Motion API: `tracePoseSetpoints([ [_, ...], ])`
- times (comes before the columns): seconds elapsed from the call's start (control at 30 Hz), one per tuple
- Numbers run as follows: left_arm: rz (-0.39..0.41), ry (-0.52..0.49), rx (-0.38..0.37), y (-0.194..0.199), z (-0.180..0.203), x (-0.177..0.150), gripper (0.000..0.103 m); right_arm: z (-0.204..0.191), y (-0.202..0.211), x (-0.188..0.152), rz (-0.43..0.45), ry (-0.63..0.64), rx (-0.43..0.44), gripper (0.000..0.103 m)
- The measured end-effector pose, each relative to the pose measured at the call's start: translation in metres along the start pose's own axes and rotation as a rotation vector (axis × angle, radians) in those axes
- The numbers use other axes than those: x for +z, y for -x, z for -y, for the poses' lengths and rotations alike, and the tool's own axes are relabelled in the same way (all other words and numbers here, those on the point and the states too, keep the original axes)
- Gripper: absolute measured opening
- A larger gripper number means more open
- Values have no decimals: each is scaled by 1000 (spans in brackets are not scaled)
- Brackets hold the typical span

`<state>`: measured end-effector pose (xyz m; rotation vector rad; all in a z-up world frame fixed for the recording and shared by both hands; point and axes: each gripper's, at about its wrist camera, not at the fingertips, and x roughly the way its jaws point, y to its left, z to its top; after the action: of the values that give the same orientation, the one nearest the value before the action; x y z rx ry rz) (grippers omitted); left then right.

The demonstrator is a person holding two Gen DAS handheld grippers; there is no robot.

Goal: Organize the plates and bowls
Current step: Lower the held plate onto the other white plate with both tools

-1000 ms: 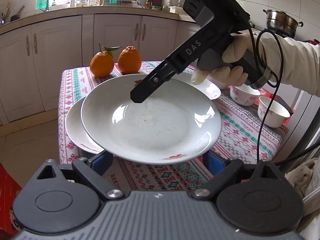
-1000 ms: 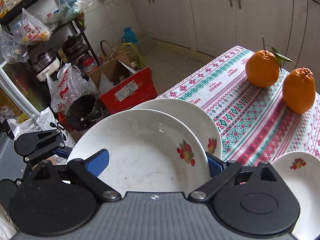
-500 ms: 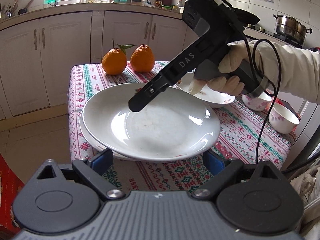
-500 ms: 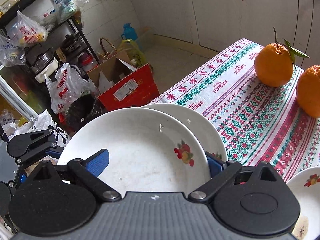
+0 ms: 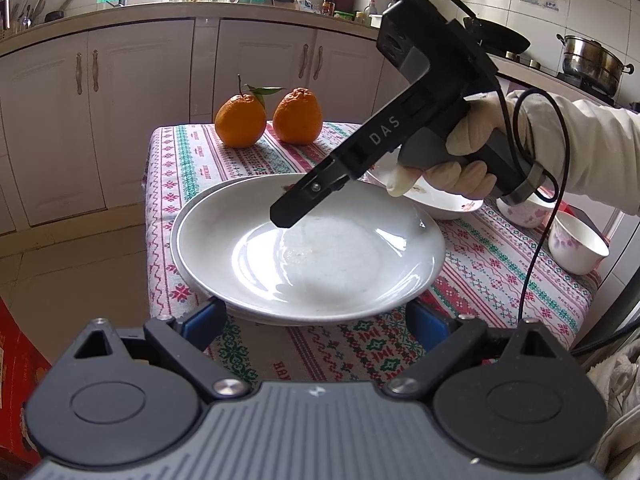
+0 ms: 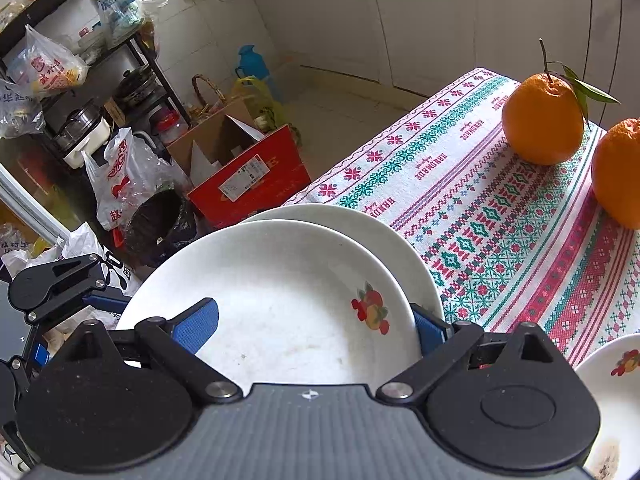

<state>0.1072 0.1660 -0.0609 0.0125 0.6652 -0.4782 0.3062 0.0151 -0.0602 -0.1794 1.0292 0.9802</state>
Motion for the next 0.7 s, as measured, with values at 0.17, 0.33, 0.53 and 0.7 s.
tracePoseSetpoints([
  [0.17,-3,-2,1,-2,-1,1,96,1,2,-2,-3,-6,-9,101],
  [0.33,-3,-4,1,-4,-3,1,96,3,7,-4,0,-13,-7,100],
  [0.53,-4,-10,6,-5,-4,1,96,2,14,-7,6,-16,-13,100],
  [0.7,-3,-5,13,-5,-5,0,96,2,20,-11,12,-25,-15,100],
])
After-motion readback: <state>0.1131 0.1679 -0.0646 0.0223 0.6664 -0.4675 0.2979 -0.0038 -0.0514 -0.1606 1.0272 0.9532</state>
